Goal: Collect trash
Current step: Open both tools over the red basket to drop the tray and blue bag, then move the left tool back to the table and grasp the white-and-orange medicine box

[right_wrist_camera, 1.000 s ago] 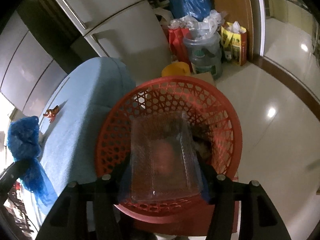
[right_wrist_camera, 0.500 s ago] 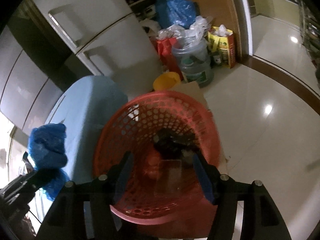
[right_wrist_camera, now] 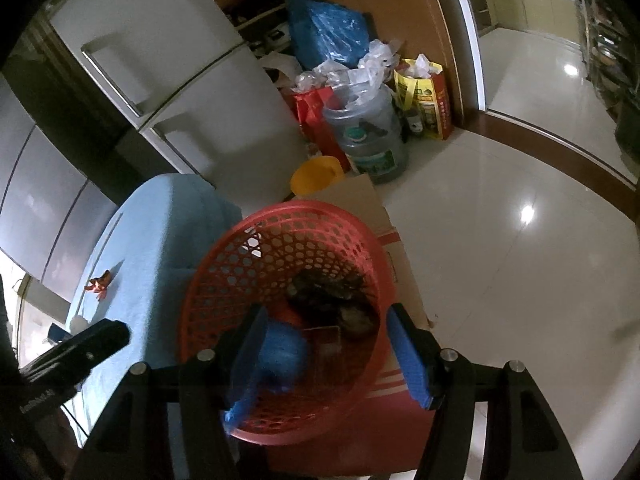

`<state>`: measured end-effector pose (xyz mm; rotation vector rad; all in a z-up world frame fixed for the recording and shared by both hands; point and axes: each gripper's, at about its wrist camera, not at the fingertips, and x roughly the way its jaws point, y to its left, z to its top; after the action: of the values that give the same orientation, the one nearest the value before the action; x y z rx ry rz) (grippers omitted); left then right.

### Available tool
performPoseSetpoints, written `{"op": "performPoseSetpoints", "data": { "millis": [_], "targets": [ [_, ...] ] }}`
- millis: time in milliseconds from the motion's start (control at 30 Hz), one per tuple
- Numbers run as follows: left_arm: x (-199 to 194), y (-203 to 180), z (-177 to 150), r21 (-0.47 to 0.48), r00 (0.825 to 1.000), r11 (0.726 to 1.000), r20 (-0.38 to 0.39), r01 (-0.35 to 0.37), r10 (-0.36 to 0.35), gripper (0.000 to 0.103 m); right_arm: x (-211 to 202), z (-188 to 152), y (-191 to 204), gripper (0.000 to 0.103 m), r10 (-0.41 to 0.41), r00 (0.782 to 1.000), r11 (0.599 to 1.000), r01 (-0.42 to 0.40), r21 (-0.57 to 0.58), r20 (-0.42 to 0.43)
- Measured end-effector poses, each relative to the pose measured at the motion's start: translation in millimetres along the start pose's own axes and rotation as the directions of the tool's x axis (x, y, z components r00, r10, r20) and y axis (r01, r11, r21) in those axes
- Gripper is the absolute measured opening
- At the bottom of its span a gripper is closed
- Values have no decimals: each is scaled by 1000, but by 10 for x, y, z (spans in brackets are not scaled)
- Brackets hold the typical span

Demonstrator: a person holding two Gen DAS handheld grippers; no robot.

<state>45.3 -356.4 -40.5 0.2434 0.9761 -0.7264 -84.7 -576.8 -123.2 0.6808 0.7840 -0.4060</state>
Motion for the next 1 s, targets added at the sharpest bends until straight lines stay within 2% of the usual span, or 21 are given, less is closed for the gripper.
{"op": "performPoseSetpoints", "data": {
  "millis": [367,567,733,867,933,1000],
  "targets": [
    [-467,626,-344,-122,994,988,55,-90,97,63,38,-86,437,66,42,999,996,-44,-83,-20],
    [-704,1115,-624,-239,984,960,64,-148,167,63,56,-185,796,66,69,997,986,-75,-151,-41],
    [-904,1676,-867,-375,964,901,61,-217,258,63,109,-329,1128,66,96,993,972,-109,-210,-74],
    [-1024,2160,-1003,-489,941,830,50,-268,334,63,125,-443,1346,66,110,989,959,-131,-252,-95],
    [-1084,2436,-1074,-558,926,776,38,-293,377,64,132,-483,1434,66,114,988,953,-137,-269,-101],
    [-1117,2627,-1113,-600,922,747,42,-285,385,65,134,-517,1512,66,116,987,948,-142,-284,-107]
  ]
}}
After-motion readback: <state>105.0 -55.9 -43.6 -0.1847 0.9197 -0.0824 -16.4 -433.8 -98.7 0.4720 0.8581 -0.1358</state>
